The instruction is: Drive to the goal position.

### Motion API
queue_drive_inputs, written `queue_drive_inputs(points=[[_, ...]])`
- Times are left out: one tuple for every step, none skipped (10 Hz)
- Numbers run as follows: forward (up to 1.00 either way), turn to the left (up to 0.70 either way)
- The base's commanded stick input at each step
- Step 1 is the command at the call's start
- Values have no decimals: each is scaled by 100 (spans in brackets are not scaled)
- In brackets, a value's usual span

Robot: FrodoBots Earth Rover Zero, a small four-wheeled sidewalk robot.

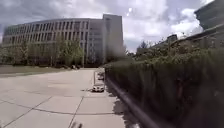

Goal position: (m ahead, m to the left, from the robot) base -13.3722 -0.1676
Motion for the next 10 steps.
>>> queue_drive_inputs(points=[[6,0],[6,0],[6,0],[6,0],[5,0],[6,0],[6,0],[6,0],[5,0],[6,0]])
